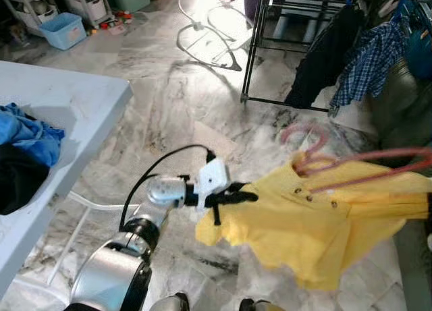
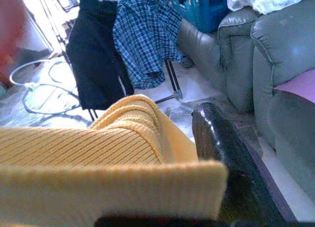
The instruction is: Hang hanger
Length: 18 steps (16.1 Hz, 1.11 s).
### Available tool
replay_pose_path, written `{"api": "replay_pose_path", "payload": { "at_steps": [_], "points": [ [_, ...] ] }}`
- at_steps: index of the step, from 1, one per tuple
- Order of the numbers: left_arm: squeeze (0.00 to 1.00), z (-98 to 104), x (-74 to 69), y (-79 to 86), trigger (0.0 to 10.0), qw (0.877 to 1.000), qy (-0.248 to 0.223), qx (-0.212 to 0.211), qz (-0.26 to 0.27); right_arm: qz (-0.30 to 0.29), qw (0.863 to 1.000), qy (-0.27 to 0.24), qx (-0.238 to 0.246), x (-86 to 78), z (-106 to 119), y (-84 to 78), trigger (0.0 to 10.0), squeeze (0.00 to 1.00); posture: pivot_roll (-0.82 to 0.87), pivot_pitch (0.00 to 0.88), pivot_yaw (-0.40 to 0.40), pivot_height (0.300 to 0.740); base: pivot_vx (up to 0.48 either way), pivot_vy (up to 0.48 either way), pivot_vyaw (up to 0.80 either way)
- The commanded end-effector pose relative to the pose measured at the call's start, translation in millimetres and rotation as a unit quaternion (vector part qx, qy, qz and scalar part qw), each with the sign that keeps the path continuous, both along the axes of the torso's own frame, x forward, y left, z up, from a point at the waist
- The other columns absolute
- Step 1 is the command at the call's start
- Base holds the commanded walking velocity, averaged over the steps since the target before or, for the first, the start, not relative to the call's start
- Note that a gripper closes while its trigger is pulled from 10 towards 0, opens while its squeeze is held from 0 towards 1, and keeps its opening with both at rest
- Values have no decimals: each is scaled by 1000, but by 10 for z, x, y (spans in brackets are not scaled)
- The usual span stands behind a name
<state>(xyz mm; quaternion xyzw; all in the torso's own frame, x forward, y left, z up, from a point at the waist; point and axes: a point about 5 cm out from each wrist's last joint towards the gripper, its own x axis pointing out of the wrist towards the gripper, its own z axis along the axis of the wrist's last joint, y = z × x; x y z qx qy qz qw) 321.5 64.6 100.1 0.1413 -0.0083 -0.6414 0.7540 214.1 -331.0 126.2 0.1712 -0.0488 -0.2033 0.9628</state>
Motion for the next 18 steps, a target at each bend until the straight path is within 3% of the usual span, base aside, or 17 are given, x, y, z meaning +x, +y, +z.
{"api": "replay_pose_path", "payload": {
  "at_steps": [1,6,10,14,18],
  "points": [
    [0,-96,-32,72,0,1000,0,18,17,-14,1000,6,-10,-24,56,-63,0,0,-91,119,-41,740,0,0,0],
    [0,-195,-74,171,0,998,-6,15,55,-43,998,45,11,-22,-44,-169,0,0,-99,116,-48,740,0,0,0],
    [0,-77,2,142,0,996,-1,-36,79,-56,994,79,54,37,-208,-250,0,0,-93,118,-43,740,0,0,0],
    [0,-18,-21,37,0,999,18,-48,18,-44,991,101,71,183,-260,-368,0,0,-92,120,-38,740,0,0,0],
    [0,-127,-130,42,0,996,64,-7,-63,-41,993,96,54,327,-102,-487,0,0,-100,120,-40,740,0,0,0]
  ]
}}
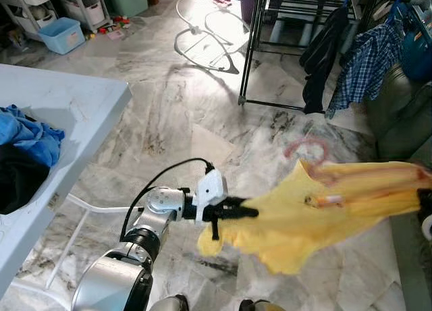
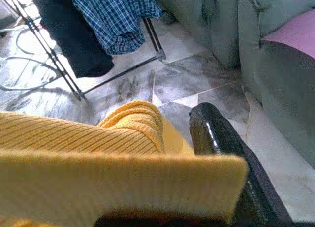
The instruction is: Hang hanger
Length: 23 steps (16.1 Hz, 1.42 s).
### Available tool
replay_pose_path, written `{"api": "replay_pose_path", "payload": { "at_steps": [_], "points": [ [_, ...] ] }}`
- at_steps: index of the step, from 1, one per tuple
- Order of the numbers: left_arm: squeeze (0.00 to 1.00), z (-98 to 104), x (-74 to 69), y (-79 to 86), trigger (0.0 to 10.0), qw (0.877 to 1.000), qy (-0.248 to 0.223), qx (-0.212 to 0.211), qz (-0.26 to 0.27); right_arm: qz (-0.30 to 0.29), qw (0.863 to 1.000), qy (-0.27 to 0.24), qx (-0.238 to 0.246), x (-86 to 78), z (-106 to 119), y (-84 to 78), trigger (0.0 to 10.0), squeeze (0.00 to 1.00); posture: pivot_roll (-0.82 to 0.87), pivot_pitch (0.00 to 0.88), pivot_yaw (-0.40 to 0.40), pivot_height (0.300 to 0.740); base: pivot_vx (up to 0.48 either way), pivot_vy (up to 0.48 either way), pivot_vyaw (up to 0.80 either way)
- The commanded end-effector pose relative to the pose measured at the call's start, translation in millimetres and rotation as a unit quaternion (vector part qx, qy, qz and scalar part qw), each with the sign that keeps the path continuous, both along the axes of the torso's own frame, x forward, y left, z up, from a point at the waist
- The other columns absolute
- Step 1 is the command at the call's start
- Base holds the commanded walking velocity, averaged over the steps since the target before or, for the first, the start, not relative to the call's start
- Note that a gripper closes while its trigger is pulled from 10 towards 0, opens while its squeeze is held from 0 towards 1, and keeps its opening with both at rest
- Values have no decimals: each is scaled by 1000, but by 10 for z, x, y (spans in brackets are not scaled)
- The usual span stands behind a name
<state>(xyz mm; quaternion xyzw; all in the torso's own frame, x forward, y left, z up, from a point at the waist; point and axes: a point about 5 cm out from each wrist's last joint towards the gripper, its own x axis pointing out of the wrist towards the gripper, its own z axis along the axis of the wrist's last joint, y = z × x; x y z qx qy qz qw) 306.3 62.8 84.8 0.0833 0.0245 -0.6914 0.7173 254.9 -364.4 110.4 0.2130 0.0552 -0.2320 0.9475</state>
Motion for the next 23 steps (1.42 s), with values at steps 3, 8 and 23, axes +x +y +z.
{"api": "replay_pose_path", "payload": {
  "at_steps": [3,8,23],
  "points": [
    [0,-58,-3,129,0,999,1,44,-5,-24,999,6,-32,-47,116,-196,0,0,-101,118,-42,740,0,0,0],
    [0,-103,110,284,0,991,-16,97,86,-5,997,-10,-79,-10,346,-139,0,0,-115,121,-34,740,0,0,0],
    [0,-192,179,23,0,968,-36,103,226,145,982,8,-122,80,303,934,0,0,-118,124,-28,740,0,0,0]
  ]
}}
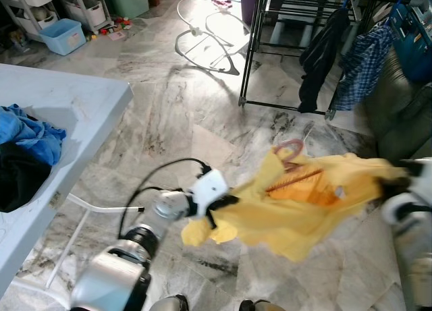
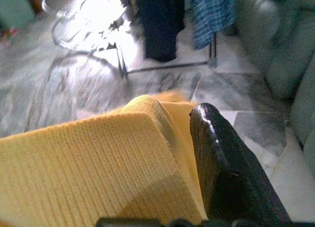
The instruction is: Hang hanger
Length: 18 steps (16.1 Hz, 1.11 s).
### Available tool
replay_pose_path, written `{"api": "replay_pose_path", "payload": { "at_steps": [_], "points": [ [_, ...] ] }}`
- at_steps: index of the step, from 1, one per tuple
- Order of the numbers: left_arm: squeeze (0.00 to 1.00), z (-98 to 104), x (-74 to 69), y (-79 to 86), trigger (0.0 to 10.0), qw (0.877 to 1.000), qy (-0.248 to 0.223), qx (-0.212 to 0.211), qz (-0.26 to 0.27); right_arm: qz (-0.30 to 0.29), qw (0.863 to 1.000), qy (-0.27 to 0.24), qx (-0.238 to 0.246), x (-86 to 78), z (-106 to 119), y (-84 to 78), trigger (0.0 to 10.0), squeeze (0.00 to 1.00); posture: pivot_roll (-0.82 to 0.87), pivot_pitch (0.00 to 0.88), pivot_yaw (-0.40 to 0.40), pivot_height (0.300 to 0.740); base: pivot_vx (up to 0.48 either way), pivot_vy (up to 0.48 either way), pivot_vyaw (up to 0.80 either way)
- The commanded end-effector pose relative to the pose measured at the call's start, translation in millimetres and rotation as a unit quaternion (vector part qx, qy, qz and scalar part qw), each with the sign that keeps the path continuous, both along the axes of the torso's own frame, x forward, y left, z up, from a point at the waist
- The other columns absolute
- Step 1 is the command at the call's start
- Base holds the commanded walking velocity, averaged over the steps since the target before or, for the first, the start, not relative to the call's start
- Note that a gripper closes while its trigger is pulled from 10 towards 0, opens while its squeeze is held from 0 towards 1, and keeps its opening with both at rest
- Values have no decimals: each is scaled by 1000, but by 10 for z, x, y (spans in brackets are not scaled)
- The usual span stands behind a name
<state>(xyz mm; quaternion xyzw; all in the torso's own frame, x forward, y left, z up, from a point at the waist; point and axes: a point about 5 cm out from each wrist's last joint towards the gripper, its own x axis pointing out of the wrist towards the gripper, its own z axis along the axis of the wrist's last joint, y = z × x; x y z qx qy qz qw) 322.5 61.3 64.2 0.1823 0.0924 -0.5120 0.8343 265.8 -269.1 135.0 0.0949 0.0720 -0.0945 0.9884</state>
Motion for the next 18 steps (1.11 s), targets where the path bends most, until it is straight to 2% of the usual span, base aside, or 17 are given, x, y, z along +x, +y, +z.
{"api": "replay_pose_path", "payload": {
  "at_steps": [1,3,4,7,9,10,13,14,16,17,18],
  "points": [
    [0,20,11,-11,0,1000,-2,-20,15,7,1000,1,-15,-10,10,60,0,0,-118,122,-29,740,0,0,0],
    [0,43,-14,-147,0,999,0,-48,11,40,999,18,-12,34,-80,286,0,0,-116,122,-33,740,0,0,0],
    [0,49,-20,-169,0,999,0,-52,8,46,999,24,-14,37,-102,317,0,0,-116,122,-33,740,0,0,0],
    [0,85,-39,-261,0,998,-3,-69,-5,88,995,43,-18,48,-212,575,0,0,-114,121,-34,740,0,0,0],
    [0,112,-44,-309,0,997,-5,-79,-12,139,989,50,-19,54,-264,839,0,0,-113,117,-31,740,0,0,0],
    [0,125,-45,-341,0,997,-6,-82,-15,191,980,55,-13,33,-296,1064,0,0,-113,114,-31,740,0,0,0],
    [0,142,-39,-355,0,996,-9,-85,-15,219,973,69,-27,-12,-353,1167,0,0,-113,111,-31,740,0,0,0],
    [0,154,-32,-355,0,996,-10,-87,-14,226,970,82,-47,-55,-405,1144,10000,0,-109,109,-31,740,0,0,0],
    [0,160,-25,-347,0,996,-13,-86,-13,211,969,91,-92,-96,-444,1027,10000,0,-110,107,-33,740,0,0,0],
    [0,171,-19,-339,0,996,-18,-85,-15,197,968,93,-126,-129,-460,921,10000,1000,-110,105,-33,740,0,0,0],
    [0,185,-4,-331,0,996,-20,-85,-11,195,965,96,-150,-177,-464,839,10000,1000,-110,102,-34,740,0,0,0]
  ]
}}
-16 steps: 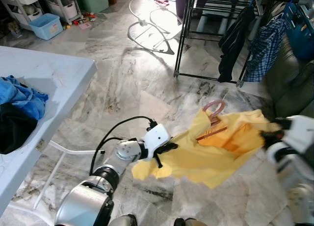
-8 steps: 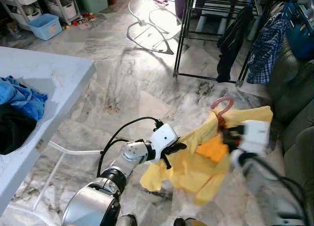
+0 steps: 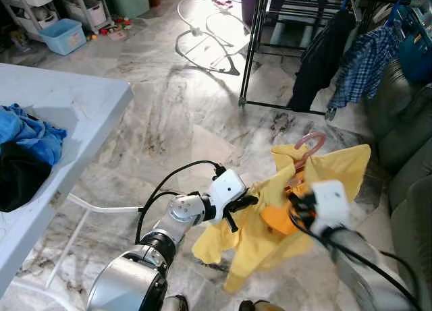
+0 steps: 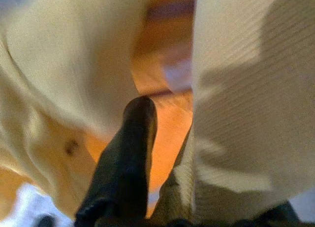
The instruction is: Hang hanger
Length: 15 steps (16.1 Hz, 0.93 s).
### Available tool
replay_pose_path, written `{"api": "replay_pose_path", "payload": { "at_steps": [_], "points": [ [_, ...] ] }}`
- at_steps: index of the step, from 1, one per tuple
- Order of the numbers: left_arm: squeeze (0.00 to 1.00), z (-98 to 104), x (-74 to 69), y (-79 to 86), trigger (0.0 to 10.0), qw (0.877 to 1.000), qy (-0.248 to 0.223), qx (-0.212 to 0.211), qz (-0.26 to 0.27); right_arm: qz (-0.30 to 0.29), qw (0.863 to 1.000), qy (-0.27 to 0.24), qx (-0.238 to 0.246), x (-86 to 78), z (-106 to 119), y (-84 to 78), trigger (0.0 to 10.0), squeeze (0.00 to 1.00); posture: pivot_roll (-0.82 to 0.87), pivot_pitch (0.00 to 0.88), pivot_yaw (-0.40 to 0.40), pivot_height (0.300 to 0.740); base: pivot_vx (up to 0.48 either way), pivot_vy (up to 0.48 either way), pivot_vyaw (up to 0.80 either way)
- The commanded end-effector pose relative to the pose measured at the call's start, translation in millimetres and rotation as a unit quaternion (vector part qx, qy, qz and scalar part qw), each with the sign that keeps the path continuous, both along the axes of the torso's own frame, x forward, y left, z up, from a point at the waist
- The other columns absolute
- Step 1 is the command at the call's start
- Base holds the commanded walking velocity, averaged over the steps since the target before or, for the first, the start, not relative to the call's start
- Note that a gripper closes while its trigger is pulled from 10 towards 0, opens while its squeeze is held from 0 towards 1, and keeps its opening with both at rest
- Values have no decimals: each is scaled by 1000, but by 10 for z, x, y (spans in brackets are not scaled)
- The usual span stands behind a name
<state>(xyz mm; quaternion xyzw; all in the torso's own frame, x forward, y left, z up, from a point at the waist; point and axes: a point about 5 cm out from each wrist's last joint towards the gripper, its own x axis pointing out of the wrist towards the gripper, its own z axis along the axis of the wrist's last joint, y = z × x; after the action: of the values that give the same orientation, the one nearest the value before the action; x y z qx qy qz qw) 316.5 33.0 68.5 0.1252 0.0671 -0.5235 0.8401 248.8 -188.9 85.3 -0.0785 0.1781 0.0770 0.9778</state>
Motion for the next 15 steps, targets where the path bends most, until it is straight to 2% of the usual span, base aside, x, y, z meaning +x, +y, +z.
{"api": "replay_pose_path", "payload": {
  "at_steps": [1,2,4,6,8,10,12,14,15],
  "points": [
    [0,148,64,-46,0,999,-30,-23,-2,14,999,-18,-28,-27,45,3,10000,1000,-108,101,-35,740,0,0,0],
    [0,174,86,-35,0,999,-36,-20,0,8,998,-23,-64,-98,76,-145,10000,1000,-108,99,-35,740,0,0,0],
    [0,191,102,-20,0,999,-40,-17,0,9,996,-36,-82,-167,163,-296,10000,1000,-109,98,-31,740,0,0,0],
    [0,192,104,-2,0,999,-46,-10,-4,31,995,-45,-79,-244,248,-346,10000,1000,-109,97,-28,740,0,0,0],
    [0,171,90,8,0,999,-48,1,-14,58,993,-49,-94,-308,295,-364,10000,1000,-112,96,-30,740,0,0,0],
    [0,131,75,43,0,998,-48,21,-23,88,992,-50,-76,-371,328,-309,10000,1000,-113,86,-37,740,0,0,0],
    [0,155,110,66,0,998,-49,25,-14,97,992,-50,-56,-367,338,-269,10000,1000,-115,84,-37,740,0,0,0],
    [0,196,139,64,0,998,-53,22,-11,122,990,-48,-56,-382,342,-225,10000,1000,-109,78,-36,740,0,0,0],
    [0,229,160,68,0,998,-61,27,-14,148,986,-41,-70,-444,373,-257,10000,1000,-111,76,-33,740,0,0,0]
  ]
}}
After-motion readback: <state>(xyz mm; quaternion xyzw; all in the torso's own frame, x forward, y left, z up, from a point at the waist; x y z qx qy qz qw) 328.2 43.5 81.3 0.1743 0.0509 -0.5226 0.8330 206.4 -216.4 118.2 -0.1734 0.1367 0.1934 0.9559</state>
